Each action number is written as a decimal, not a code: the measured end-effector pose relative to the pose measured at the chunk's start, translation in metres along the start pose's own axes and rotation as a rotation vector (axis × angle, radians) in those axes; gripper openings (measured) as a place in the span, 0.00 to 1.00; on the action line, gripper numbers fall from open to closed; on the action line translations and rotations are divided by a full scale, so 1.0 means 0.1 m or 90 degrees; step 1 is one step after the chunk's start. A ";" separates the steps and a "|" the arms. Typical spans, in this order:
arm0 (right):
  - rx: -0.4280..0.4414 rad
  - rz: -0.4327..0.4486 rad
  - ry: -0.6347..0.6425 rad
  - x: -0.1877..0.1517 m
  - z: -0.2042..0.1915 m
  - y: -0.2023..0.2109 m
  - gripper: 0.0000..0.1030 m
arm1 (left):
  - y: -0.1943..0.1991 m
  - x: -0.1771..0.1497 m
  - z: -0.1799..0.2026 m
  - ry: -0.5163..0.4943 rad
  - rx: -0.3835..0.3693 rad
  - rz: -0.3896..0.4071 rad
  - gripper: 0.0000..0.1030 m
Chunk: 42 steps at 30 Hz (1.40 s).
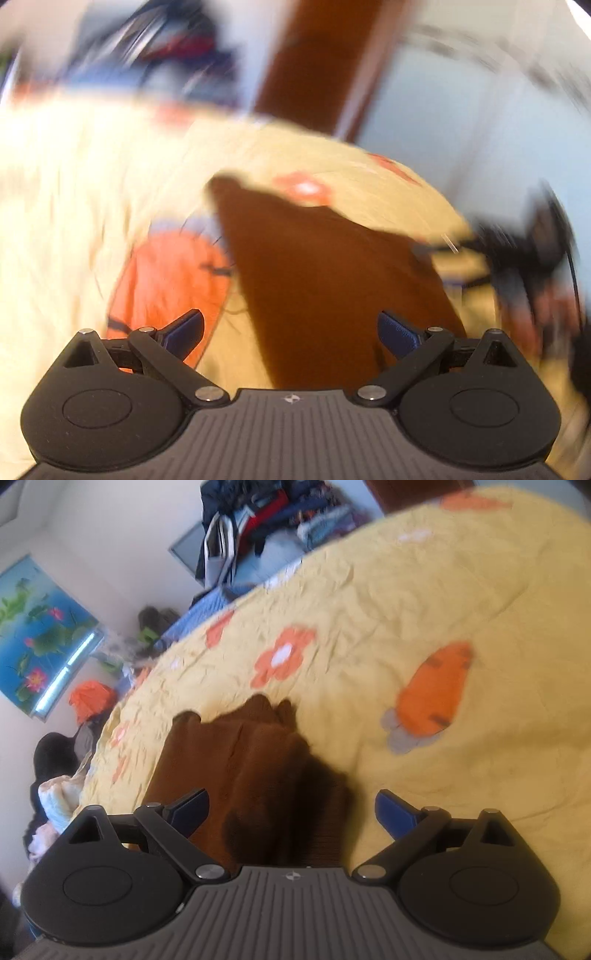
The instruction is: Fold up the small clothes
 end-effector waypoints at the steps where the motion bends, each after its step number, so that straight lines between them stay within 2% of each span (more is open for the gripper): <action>1: 0.009 -0.013 -0.001 0.00 -0.04 -0.06 0.93 | -0.16 0.08 -0.14 0.079 -0.022 -0.028 0.97; 2: 0.008 -0.019 0.002 0.02 -0.07 -0.10 0.93 | -0.32 0.15 -0.27 0.151 -0.061 -0.053 0.97; 3: 0.005 -0.020 0.008 0.03 -0.09 -0.13 0.93 | -0.40 0.25 -0.32 0.182 -0.087 -0.041 0.97; 4: 0.005 -0.022 0.009 0.05 -0.11 -0.15 0.91 | -0.48 0.32 -0.34 0.197 -0.092 -0.049 0.96; 5: 0.004 -0.022 0.008 0.06 -0.12 -0.17 0.84 | -0.54 0.37 -0.32 0.201 -0.099 -0.061 0.70; 6: 0.003 -0.026 0.006 0.06 -0.12 -0.17 0.62 | -0.61 0.40 -0.29 0.196 -0.103 -0.085 0.39; 7: 0.000 -0.038 0.002 0.04 -0.11 -0.19 0.47 | -0.66 0.41 -0.26 0.180 -0.088 -0.102 0.26; 8: -0.001 -0.044 -0.003 0.01 -0.10 -0.20 0.43 | -0.66 0.47 -0.24 0.158 -0.076 -0.095 0.25; 13: 0.031 -0.026 -0.011 -0.10 -0.21 -0.18 0.42 | -0.27 0.59 -0.26 0.044 -0.033 -0.037 0.19; 16: 0.076 -0.031 -0.002 -0.13 -0.47 -0.31 0.41 | -0.14 0.76 -0.48 0.012 0.024 0.001 0.19; 19: 0.106 -0.045 0.017 -0.19 -0.78 -0.59 0.41 | -0.05 0.82 -0.75 -0.014 0.092 0.011 0.21; 21: 0.088 -0.060 0.024 -0.24 -0.91 -0.79 0.56 | 0.06 0.76 -0.80 -0.067 0.137 0.011 0.20; 22: 0.071 -0.065 0.024 -0.25 -0.94 -0.82 0.58 | 0.19 0.70 -0.76 -0.109 0.158 0.028 0.21; 24: 0.065 -0.056 0.035 -0.26 -1.00 -0.70 0.66 | 0.52 0.49 -0.56 -0.244 0.180 0.076 0.30; 25: 0.066 -0.043 0.042 -0.27 -1.01 -0.56 0.68 | 0.66 0.34 -0.45 -0.308 0.184 0.100 0.52; 26: 0.068 -0.025 0.049 -0.29 -1.02 -0.39 0.70 | 0.83 0.16 -0.34 -0.370 0.180 0.126 0.79; 27: 0.078 -0.013 0.057 -0.31 -1.04 -0.22 0.70 | 0.93 -0.02 -0.23 -0.425 0.174 0.147 0.86; 28: 0.093 -0.012 0.064 -0.36 -1.06 -0.08 0.70 | 0.95 -0.21 -0.10 -0.487 0.164 0.150 0.88; 29: 0.102 -0.018 0.071 -0.42 -1.08 0.03 0.70 | 0.93 -0.38 0.00 -0.536 0.156 0.130 0.88; 31: 0.110 -0.030 0.112 -0.60 -1.19 0.18 0.69 | 0.81 -0.63 0.10 -0.595 0.143 0.091 0.88; 33: 0.119 -0.060 0.161 -0.80 -1.34 0.19 0.66 | 0.67 -0.71 0.09 -0.599 0.152 0.070 0.87; 34: 0.116 -0.075 0.181 -0.89 -1.40 0.17 0.60 | 0.63 -0.69 0.06 -0.583 0.156 0.065 0.80; 35: 0.102 -0.086 0.203 -0.96 -1.45 0.12 0.56 | 0.59 -0.64 0.03 -0.559 0.154 0.061 0.67; 37: 0.061 -0.102 0.229 -1.06 -1.45 0.01 0.55 | 0.54 -0.54 -0.02 -0.520 0.148 0.048 0.55; 38: 0.045 -0.106 0.230 -1.07 -1.42 -0.04 0.55 | 0.52 -0.51 -0.03 -0.515 0.149 0.048 0.52; 40: 0.049 -0.112 0.223 -1.09 -1.42 -0.08 0.51 | 0.48 -0.50 -0.05 -0.534 0.168 0.048 0.46; 41: 0.060 -0.116 0.222 -1.12 -1.44 -0.08 0.48 | 0.45 -0.51 -0.07 -0.541 0.178 0.048 0.25; 42: 0.065 -0.121 0.224 -1.14 -1.45 -0.10 0.44 | 0.42 -0.51 -0.10 -0.537 0.185 0.048 0.13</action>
Point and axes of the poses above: each gripper's, at about its wrist camera, not at the fingertips, and y roughly against the way its jaws point, z to its right, x to its top, the point moved 6 cm from there along -y, roughly the way its jaws point, and after that the axes turned 5 degrees about -y, right-handed, at the moved point
